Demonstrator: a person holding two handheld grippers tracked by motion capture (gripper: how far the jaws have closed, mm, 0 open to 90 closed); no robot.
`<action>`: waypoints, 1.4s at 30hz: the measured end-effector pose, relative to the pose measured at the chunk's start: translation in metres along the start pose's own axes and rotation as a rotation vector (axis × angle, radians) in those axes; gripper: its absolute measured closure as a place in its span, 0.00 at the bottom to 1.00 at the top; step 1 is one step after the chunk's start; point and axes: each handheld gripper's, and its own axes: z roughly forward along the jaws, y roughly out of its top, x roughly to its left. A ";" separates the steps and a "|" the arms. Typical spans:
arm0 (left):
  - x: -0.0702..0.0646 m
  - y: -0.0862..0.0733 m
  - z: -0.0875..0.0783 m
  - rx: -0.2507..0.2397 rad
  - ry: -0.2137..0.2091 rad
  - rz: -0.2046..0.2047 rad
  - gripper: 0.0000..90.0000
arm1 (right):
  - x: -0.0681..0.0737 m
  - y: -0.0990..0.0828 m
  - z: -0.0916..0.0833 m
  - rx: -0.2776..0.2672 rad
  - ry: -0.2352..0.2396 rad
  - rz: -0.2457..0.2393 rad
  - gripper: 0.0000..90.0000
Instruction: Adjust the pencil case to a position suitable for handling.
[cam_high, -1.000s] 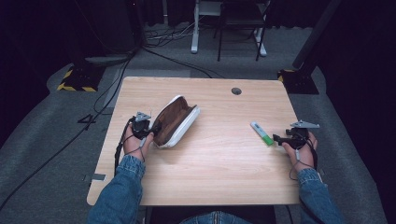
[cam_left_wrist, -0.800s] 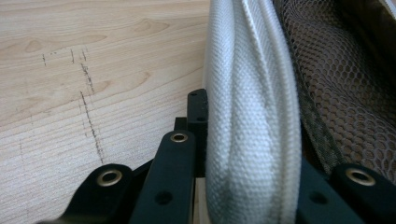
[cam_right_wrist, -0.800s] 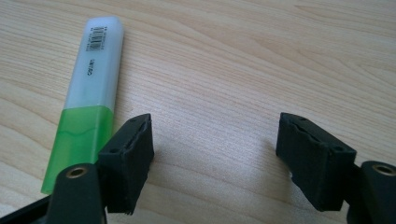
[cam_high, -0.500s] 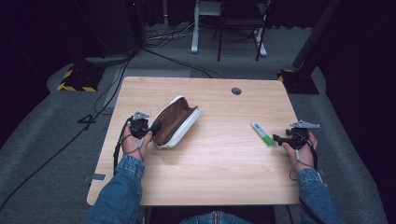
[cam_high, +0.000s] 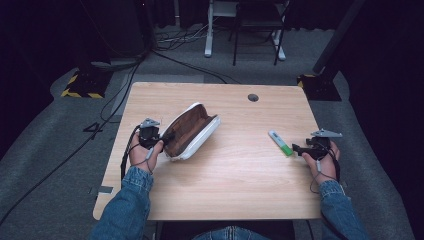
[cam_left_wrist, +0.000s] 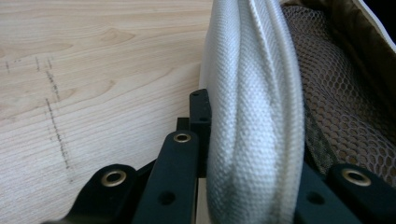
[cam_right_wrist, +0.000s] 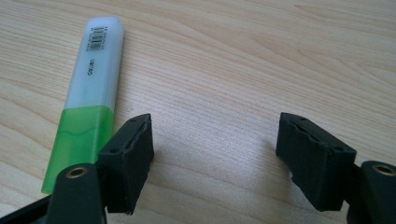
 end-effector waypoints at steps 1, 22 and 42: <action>-0.002 0.001 -0.001 -0.002 -0.010 0.003 0.94 | 0.000 0.000 0.000 0.000 0.000 0.000 0.31; -0.038 0.006 -0.010 0.027 -0.113 0.090 0.94 | 0.000 0.000 0.000 0.002 0.002 -0.002 0.31; -0.072 0.003 0.003 0.066 -0.240 0.173 0.94 | 0.000 0.000 0.000 0.002 0.003 -0.004 0.31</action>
